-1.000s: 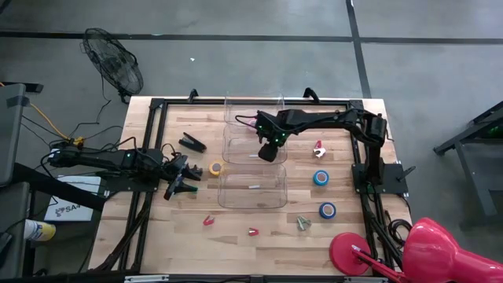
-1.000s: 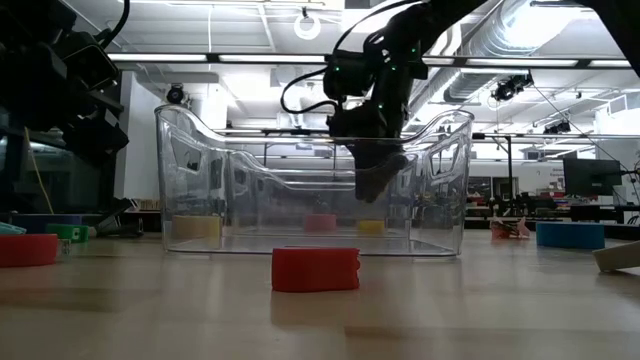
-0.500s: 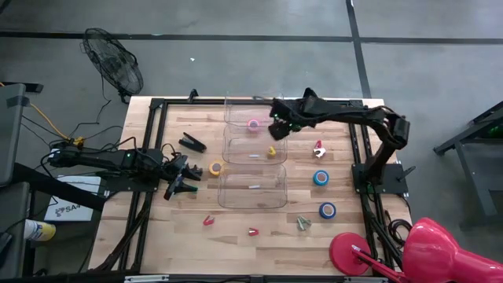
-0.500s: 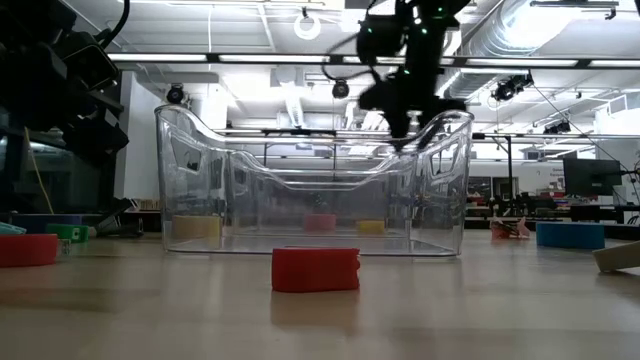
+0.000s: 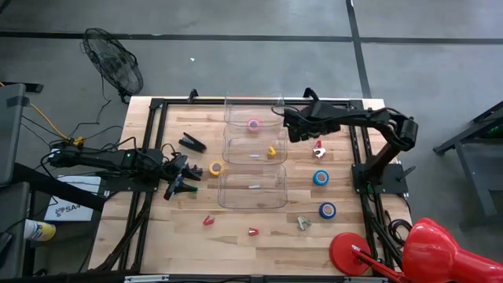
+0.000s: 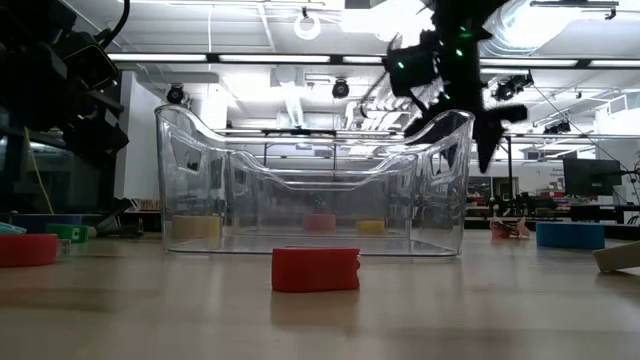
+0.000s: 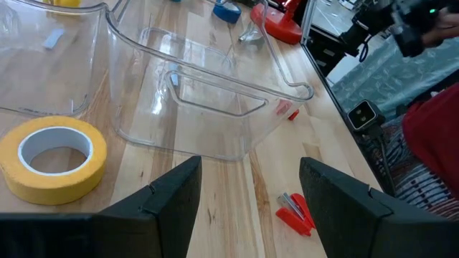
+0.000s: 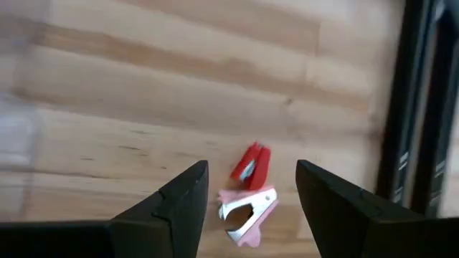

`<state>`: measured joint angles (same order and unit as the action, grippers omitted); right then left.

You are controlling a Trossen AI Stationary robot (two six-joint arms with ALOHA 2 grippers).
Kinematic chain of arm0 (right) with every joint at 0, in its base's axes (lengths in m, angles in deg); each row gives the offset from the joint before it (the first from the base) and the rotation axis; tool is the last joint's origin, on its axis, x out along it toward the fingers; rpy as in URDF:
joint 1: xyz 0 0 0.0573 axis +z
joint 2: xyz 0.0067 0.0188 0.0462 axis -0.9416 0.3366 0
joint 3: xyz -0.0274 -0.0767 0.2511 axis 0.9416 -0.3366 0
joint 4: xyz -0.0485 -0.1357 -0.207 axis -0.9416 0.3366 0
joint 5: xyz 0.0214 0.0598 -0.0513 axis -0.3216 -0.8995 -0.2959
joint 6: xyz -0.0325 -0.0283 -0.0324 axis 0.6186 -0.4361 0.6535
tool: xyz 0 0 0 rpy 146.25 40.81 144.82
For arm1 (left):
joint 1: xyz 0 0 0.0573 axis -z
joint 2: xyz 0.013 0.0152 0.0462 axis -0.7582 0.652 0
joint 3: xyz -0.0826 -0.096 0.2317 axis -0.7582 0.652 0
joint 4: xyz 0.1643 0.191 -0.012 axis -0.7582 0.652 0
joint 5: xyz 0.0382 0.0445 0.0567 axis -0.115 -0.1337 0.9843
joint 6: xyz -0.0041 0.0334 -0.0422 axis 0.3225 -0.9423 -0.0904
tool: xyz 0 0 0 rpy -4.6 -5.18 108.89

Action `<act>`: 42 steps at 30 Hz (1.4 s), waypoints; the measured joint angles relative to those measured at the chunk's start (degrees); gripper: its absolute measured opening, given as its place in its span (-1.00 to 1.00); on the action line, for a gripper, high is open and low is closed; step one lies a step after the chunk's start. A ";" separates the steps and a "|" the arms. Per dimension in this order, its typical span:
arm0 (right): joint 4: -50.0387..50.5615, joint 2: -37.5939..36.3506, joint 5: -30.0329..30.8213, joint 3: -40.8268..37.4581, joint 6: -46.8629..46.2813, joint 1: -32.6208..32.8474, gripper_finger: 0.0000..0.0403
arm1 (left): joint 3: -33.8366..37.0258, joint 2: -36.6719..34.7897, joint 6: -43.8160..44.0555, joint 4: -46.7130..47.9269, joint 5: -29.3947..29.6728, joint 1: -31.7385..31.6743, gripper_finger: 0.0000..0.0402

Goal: Pick and place Stapler, Stapler remover, tape
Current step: Put the top red stapler into the middle transparent bin

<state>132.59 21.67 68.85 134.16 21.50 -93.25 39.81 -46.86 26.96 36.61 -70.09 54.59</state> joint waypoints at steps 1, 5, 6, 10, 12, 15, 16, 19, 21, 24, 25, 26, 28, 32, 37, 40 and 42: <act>-0.96 -0.89 -0.38 -2.13 -1.48 -0.20 0.00 | 0.00 0.00 0.00 0.01 0.00 0.00 0.15; -3.73 -4.28 -1.41 -9.68 -6.48 -1.16 0.02 | -0.01 0.02 0.01 0.00 0.00 0.00 0.15; -4.64 -4.69 -1.63 -11.13 -7.73 -1.30 0.02 | 0.00 0.00 0.00 0.02 0.00 0.00 0.15; -8.84 -6.17 -3.21 -15.40 -12.92 -1.81 0.02 | 0.00 0.00 0.00 0.02 0.00 -0.01 0.15; -12.16 -6.18 -3.64 -16.79 -14.19 -2.03 0.02 | -0.02 0.02 0.02 0.02 0.00 0.01 0.15; -16.01 -6.06 -4.47 -18.49 -15.65 -2.76 0.05 | 0.00 0.00 0.01 0.01 0.00 0.00 0.15; -17.30 -6.04 -4.61 -19.13 -15.98 -3.05 0.07 | -0.01 0.02 0.01 0.00 0.00 -0.01 0.15; -19.48 -5.93 -4.39 -20.92 -17.44 -3.84 0.11 | 0.00 0.00 0.02 0.00 0.00 -0.01 0.15; -20.96 -5.93 -4.32 -21.94 -18.20 -4.39 0.12 | 0.00 0.02 0.00 0.02 0.00 -0.01 0.15; -24.63 -5.93 -4.61 -23.51 -17.39 -5.29 0.13 | -0.01 0.02 0.01 0.02 0.00 -0.01 0.15; -26.30 -5.93 -4.71 -24.12 -16.60 -5.49 0.13 | 0.00 0.01 0.00 0.02 0.00 -0.01 0.15; -27.76 -5.93 -5.13 -24.62 -15.82 -5.71 0.13 | 0.00 0.01 0.02 0.02 0.00 0.00 0.15; -29.55 -5.93 -5.91 -25.23 -15.48 -6.07 0.13 | 0.00 0.02 0.01 0.02 0.00 0.00 0.15; -28.90 -5.93 -5.80 -25.39 -15.21 -6.73 0.13 | 0.00 0.00 0.02 0.00 0.00 -0.01 0.15; -29.15 -5.93 -5.94 -25.39 -13.91 -7.14 0.13 | -0.01 0.01 0.02 0.02 0.00 -0.01 0.15; -29.33 -5.03 -6.03 -25.37 -13.84 -7.14 0.13 | 0.00 0.00 0.01 0.02 0.00 -0.01 0.15; -29.54 -3.80 -6.80 -25.35 -13.77 -7.16 0.13 | -0.01 0.01 0.01 0.02 0.00 0.00 0.15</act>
<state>103.06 17.87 62.05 108.81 7.73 -100.41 39.80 -46.85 26.96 36.63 -70.09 54.59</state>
